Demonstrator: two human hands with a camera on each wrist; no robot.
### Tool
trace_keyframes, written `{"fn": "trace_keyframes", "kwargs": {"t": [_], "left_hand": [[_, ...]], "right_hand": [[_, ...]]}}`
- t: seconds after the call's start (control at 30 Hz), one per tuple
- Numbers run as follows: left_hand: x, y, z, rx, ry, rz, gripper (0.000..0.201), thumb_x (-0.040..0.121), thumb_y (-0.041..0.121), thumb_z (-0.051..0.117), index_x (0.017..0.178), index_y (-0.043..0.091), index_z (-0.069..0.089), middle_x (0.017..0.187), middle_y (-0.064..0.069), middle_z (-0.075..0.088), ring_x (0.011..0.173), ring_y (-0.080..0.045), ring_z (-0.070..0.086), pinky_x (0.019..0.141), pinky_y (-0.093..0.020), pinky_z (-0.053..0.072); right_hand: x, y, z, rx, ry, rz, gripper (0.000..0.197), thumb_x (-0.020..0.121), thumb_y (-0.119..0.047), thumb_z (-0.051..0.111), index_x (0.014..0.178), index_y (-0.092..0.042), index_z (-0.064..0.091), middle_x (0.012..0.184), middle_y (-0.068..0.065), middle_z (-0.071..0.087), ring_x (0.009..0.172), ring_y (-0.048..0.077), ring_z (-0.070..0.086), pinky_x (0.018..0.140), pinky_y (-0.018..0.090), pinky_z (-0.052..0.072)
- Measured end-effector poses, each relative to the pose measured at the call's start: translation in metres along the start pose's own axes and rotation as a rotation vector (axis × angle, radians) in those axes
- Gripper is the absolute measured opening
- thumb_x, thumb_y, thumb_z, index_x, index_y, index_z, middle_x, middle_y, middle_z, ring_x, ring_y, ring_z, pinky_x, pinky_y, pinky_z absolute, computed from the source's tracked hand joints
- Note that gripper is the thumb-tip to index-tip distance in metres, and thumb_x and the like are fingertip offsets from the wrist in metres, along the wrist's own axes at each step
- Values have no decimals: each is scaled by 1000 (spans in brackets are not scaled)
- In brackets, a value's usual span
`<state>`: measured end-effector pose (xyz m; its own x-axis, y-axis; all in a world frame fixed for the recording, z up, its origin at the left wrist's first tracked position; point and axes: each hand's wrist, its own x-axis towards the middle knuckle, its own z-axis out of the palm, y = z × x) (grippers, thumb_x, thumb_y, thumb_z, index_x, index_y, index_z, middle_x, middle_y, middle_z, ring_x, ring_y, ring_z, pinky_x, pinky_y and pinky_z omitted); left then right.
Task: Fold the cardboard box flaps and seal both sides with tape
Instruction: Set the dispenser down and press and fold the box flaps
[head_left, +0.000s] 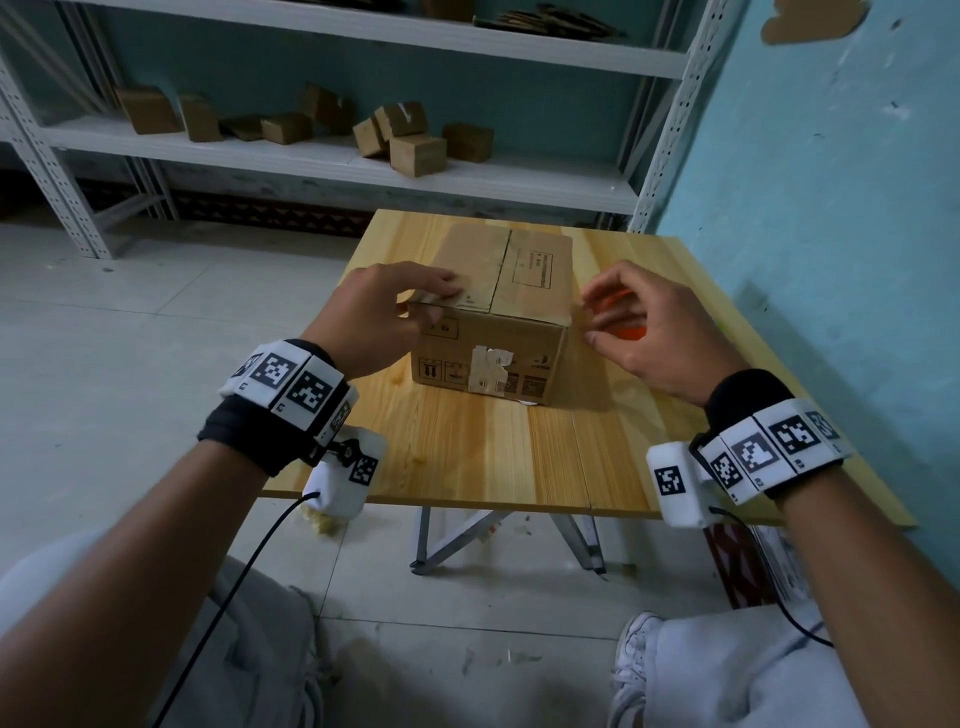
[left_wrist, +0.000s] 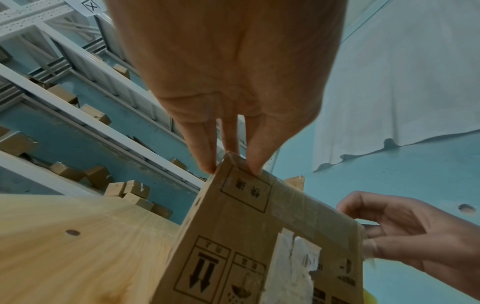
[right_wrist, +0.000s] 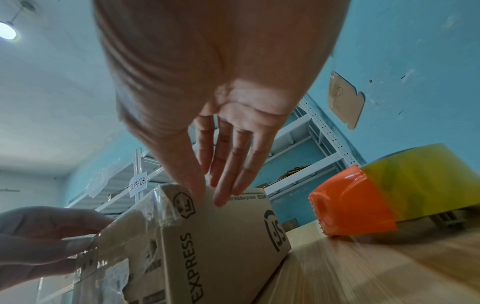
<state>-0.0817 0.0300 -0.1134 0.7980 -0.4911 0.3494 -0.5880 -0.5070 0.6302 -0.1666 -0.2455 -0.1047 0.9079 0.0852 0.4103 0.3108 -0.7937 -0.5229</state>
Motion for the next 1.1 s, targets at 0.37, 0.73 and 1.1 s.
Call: {"fn": "trace_keyframes", "kwargs": {"t": [0.37,0.73,1.1], "left_hand": [[-1,8,4,37,64,7,31,88,14,64,118,22,67,126,11,61,120,-9,52,94,-20,42],[0,7,6,112,78,48,31,87,17,66,118,20,67,126,6,62,118,-13,54,96,-30,47],[4,9,12,196,70,70,30,89,20,63,118,22,66,124,6,61,112,-16,56,90,-42,51]], "right_hand": [[-7,-12,8,0,-148,124,11,89,-23,69,81,-16,71,76,-6,73,73,3,69,75,24,58],[-7,-17,24,-27,25,164,15,91,-27,67,79,-19,70,71,-6,71,65,3,68,69,30,60],[1,-25,18,-18,-26,59,13,87,-25,72,98,-18,72,90,-8,70,85,2,65,78,19,55]]}}
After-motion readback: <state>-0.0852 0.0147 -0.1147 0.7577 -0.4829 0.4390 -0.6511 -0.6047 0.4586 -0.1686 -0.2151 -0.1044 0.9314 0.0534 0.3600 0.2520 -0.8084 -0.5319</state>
